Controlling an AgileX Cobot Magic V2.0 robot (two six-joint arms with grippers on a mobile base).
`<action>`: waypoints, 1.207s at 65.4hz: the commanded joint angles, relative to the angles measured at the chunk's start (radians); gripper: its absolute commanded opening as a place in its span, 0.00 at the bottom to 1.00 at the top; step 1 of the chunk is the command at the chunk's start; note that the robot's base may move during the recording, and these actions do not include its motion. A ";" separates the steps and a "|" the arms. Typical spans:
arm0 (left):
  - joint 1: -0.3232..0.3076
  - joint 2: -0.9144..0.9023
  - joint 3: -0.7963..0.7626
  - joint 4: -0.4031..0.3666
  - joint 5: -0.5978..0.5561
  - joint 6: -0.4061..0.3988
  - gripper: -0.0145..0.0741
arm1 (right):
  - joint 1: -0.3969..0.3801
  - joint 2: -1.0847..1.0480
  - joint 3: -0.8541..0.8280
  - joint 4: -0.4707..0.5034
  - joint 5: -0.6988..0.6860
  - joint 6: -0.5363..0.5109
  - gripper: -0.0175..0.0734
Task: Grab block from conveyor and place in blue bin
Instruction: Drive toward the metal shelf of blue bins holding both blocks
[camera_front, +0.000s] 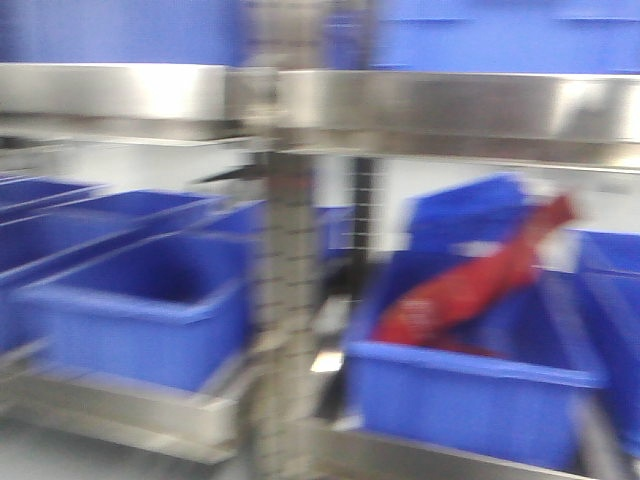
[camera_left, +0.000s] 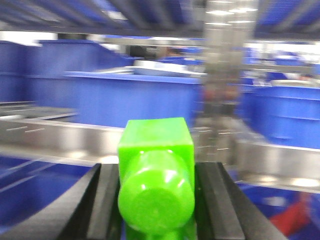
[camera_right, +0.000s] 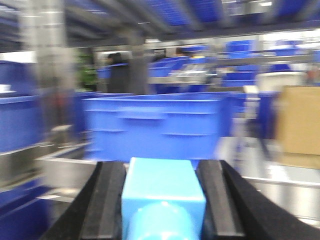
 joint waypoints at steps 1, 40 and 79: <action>0.001 -0.003 0.000 -0.007 -0.019 0.002 0.04 | -0.003 -0.002 0.002 -0.008 -0.023 -0.007 0.01; -0.001 -0.002 0.000 -0.007 -0.019 0.002 0.04 | -0.003 -0.002 0.002 -0.008 -0.025 -0.007 0.01; -0.001 -0.002 0.000 -0.007 -0.019 0.002 0.04 | -0.003 -0.002 0.002 -0.008 -0.025 -0.007 0.01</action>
